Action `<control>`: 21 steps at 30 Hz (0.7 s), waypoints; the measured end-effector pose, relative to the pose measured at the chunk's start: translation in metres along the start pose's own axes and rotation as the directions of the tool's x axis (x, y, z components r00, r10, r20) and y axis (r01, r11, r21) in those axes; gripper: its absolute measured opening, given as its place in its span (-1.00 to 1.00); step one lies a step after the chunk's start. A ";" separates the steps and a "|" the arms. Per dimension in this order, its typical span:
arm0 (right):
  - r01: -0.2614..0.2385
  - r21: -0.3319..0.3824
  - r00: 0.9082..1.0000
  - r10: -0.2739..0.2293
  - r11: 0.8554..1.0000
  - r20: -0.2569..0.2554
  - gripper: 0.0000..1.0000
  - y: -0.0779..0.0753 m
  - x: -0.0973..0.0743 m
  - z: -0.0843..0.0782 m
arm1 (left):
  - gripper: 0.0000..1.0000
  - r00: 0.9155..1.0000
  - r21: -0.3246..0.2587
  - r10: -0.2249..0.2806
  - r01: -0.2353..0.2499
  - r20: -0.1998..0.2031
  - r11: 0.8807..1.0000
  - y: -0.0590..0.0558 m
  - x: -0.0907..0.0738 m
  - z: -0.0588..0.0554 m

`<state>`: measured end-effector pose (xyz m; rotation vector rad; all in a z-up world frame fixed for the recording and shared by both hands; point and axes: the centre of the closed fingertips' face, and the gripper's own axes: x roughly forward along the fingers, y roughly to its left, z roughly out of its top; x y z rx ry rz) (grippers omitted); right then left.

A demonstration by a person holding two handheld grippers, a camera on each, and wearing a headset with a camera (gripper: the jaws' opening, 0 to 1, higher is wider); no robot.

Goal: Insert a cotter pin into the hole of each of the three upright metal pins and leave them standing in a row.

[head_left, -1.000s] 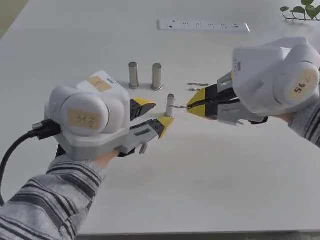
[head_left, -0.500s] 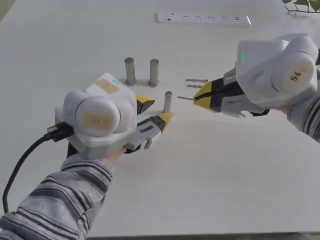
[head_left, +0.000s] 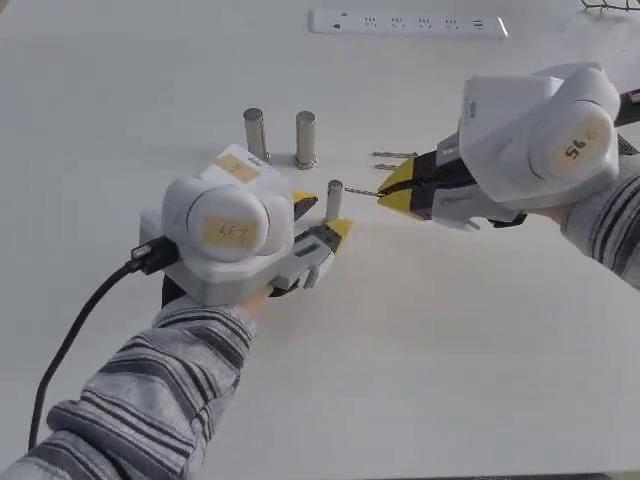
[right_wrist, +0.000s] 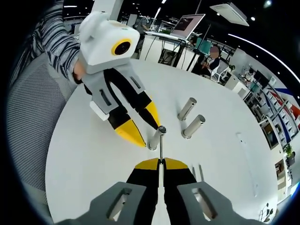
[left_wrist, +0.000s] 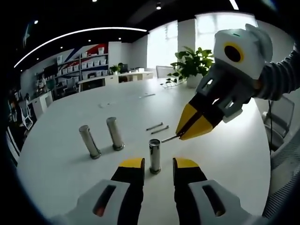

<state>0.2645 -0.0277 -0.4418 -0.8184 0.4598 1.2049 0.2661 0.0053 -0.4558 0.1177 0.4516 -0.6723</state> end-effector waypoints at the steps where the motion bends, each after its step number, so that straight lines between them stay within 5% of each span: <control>1: 0.000 0.001 1.000 0.000 1.000 0.001 -1.00 0.000 0.000 0.000 | -0.60 1.000 -0.009 0.002 -0.002 0.000 1.000 0.001 0.002 0.000; 9: -0.004 0.002 1.000 0.004 1.000 0.004 -1.00 -0.002 0.003 0.001 | -0.73 1.000 -0.074 -0.001 0.001 0.001 0.997 0.005 0.011 -0.002; 21: -0.016 -0.011 1.000 0.016 1.000 0.006 -1.00 0.002 0.004 0.007 | -0.86 1.000 -0.080 0.005 -0.005 0.008 0.997 0.007 0.012 -0.001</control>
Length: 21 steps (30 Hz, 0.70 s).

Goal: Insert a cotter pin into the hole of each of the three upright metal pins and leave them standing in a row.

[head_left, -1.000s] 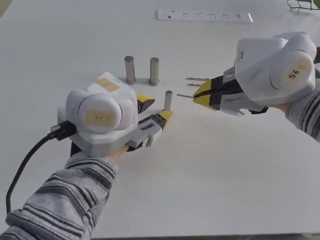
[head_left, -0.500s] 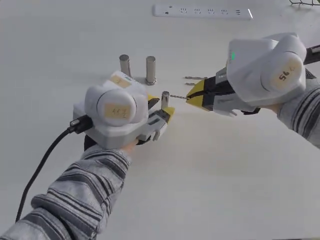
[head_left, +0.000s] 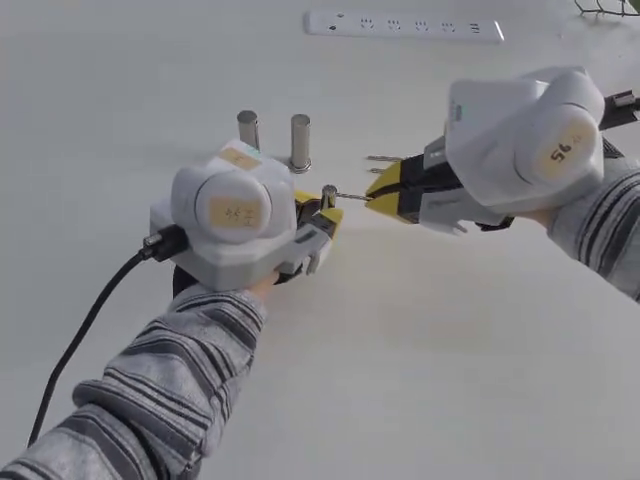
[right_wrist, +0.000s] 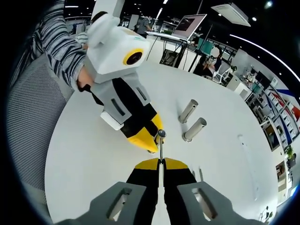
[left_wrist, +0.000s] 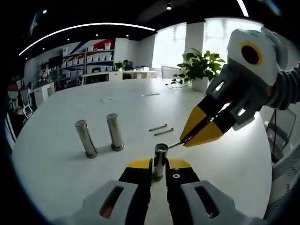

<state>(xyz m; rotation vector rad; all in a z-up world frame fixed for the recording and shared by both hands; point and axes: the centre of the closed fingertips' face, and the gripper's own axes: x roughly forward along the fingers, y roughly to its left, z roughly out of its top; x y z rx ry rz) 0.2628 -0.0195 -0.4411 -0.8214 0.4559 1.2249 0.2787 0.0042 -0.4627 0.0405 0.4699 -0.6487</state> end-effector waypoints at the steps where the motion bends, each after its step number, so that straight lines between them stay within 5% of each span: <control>1: 0.000 -0.003 1.000 0.000 1.000 0.001 -1.00 -0.001 0.000 0.000 | -0.87 1.000 0.000 -0.001 0.001 -0.001 1.000 0.000 0.000 0.000; 21: -0.017 -0.075 1.000 0.017 0.997 0.004 -1.00 -0.003 0.014 0.009 | -0.89 1.000 0.010 0.003 -0.003 0.013 1.000 0.000 0.002 -0.002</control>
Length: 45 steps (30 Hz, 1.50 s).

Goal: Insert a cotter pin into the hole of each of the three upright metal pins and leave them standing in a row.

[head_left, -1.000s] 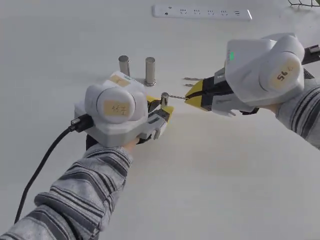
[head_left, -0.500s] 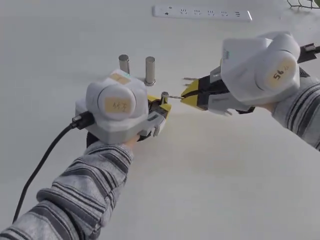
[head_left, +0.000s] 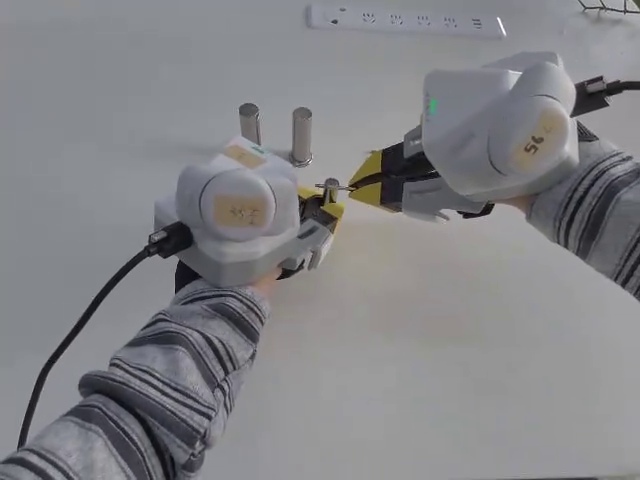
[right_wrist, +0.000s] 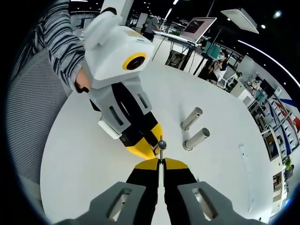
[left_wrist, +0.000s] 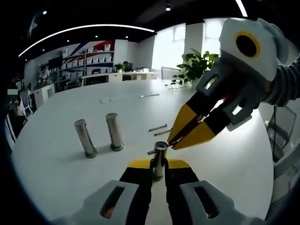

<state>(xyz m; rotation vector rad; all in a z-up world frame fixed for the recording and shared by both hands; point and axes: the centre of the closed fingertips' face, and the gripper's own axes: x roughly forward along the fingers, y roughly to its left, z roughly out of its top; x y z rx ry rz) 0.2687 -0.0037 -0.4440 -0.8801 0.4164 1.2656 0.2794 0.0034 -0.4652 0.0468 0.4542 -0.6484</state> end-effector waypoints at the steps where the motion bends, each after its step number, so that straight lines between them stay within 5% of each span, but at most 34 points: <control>1: 0.001 -0.002 1.000 -0.001 1.000 0.001 -1.00 -0.001 0.000 0.000 | -0.89 1.000 0.001 0.001 -0.001 0.001 1.000 0.000 0.000 0.000; 13: 0.009 -0.019 1.000 -0.008 1.000 0.014 -1.00 0.001 0.004 0.006 | -0.89 1.000 -0.016 0.016 -0.016 0.013 1.000 0.000 0.001 0.000; 24: 0.032 0.107 0.999 -0.036 0.994 0.032 -0.93 -0.002 -0.006 0.004 | -0.89 1.000 -0.024 0.021 -0.021 0.012 0.999 0.000 0.001 -0.001; 45: 0.020 0.126 0.998 -0.027 0.992 0.051 -1.00 0.000 -0.005 0.012 | -0.89 1.000 -0.040 0.021 -0.021 0.010 0.999 0.000 0.002 -0.001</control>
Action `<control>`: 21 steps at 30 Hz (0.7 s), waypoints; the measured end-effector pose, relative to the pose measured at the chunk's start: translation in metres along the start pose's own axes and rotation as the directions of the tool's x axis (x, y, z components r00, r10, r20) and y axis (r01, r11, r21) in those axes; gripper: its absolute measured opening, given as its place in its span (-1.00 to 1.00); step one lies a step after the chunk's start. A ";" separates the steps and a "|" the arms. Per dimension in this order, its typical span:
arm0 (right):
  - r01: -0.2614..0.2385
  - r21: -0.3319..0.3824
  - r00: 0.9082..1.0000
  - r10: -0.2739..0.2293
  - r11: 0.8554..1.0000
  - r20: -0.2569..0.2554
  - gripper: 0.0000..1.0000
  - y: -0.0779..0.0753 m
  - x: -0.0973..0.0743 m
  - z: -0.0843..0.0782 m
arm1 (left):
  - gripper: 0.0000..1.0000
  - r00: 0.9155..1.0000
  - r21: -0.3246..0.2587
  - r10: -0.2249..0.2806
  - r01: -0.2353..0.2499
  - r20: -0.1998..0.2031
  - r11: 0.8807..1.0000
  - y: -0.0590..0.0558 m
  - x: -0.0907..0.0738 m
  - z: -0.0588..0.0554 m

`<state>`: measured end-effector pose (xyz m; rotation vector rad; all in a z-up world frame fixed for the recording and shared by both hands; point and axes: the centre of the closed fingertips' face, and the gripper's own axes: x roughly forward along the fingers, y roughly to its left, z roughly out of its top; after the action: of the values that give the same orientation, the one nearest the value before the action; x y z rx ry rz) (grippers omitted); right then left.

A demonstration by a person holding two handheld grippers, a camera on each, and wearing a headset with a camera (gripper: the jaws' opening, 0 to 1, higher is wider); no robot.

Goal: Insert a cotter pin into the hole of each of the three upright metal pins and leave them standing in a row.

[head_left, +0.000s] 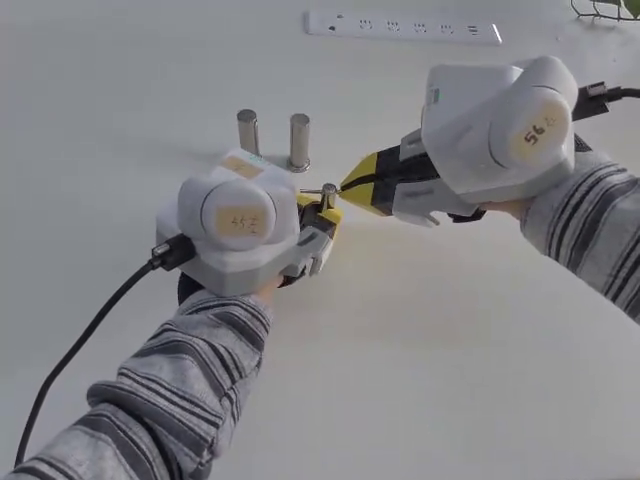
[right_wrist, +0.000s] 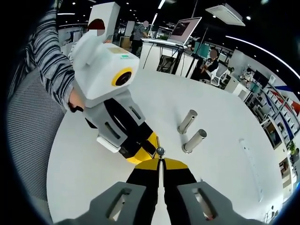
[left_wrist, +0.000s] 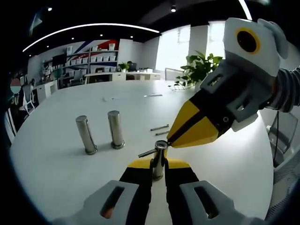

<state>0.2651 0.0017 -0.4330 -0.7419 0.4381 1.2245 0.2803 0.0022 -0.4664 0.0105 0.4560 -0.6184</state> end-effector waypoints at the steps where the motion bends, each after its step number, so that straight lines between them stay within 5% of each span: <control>1: 0.002 0.005 1.000 -0.002 1.000 0.000 -1.00 -0.001 0.000 -0.001 | -0.89 1.000 0.001 0.000 0.000 0.000 1.000 0.000 0.000 0.000; 8: 0.044 0.086 0.999 -0.046 0.995 0.012 -0.86 -0.010 -0.004 -0.005 | -0.89 1.000 0.007 -0.003 0.003 -0.001 1.000 -0.001 0.000 0.000; 17: 0.107 0.301 0.991 -0.127 0.948 0.047 -0.63 -0.025 -0.012 -0.016 | -0.90 1.000 0.011 -0.017 0.017 0.004 1.000 0.002 0.000 0.001; 21: 0.130 0.362 0.986 -0.161 0.923 0.055 -0.63 -0.028 -0.017 -0.020 | -0.90 1.000 0.064 -0.017 0.017 -0.008 0.998 0.006 0.000 0.002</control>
<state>0.2884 -0.0283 -0.4276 -0.4015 0.5106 0.9953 0.2841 0.0067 -0.4657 0.0700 0.4436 -0.6496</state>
